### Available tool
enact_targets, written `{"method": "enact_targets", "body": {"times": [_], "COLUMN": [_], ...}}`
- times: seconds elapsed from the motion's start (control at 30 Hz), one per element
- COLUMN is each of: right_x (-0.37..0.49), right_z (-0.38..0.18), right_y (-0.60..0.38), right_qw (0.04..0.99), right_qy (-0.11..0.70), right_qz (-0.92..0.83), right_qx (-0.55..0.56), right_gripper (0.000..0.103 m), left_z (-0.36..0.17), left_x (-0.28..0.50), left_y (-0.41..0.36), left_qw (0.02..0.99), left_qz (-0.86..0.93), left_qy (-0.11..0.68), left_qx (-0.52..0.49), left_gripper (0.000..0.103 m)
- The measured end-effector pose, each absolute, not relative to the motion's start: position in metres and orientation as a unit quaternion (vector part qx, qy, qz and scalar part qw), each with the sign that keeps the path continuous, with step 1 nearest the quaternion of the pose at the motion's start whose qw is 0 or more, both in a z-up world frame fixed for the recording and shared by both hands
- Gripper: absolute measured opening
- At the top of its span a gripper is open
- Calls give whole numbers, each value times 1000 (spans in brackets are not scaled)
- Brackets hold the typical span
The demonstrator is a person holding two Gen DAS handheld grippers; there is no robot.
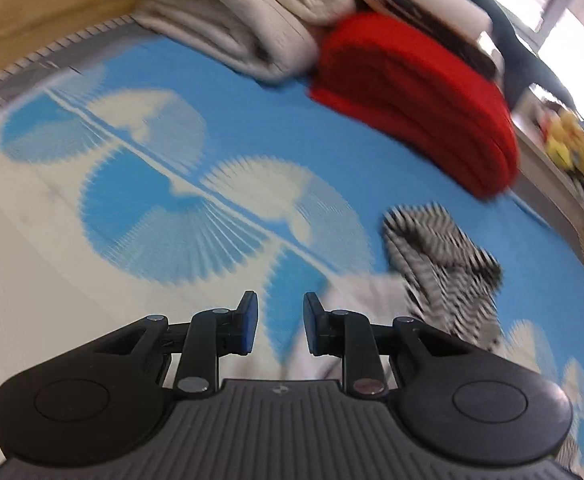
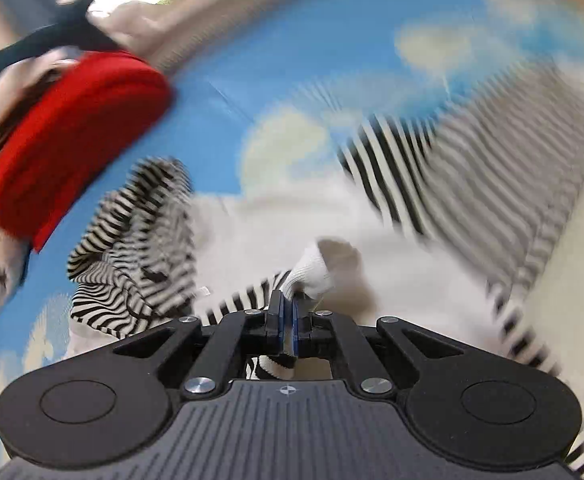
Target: Fold small clothes
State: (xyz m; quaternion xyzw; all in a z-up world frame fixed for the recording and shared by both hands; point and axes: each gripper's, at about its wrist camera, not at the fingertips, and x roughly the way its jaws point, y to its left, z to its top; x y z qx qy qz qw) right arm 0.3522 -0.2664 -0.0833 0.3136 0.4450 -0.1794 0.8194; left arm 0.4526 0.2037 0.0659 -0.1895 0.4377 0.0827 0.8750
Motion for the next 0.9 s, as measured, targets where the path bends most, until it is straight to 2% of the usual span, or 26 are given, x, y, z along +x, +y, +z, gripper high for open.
{"method": "enact_targets", "body": {"times": [0.13,0.27,0.3,0.4,0.43,0.5,0.67,0.73,0.9], "right_x": [345,340,337,334,335,341,355,364,387], "right_z": [-80,-101,-106,-111,-112,-110,-111,-116,-130], "right_y": [-280,-291,-294,-303,-307,-312,-331,-337,-336], "right_qw": [819,773,758,744,747,761,797,796,798], "right_qy": [449,502,517,523,519,505,477,487,517], "right_qz": [-183,-216,-225,-226,-217,-201,-190,-185,-108], "right_qx": [307,322,328,348,354,355,319,309,291], "right_gripper": [3,3,8,11,15,33,34,38,39], "left_z": [50,29,23,6,1,-6,-4,-3,-6], "left_x": [455,454,455,457,458,461,463,464,467], "left_y": [176,152,148,135,132,129,124,121,118], "left_qw": [871,859,856,845,843,840,842,843,841], "left_qz": [32,-3,-9,-17,-16,-12,-8,-12,-10], "left_qy": [463,491,498,520,524,529,527,525,528], "left_qx": [-163,-144,-141,-127,-123,-119,-118,-116,-113], "left_gripper": [26,27,27,27,27,27,27,27,27]}}
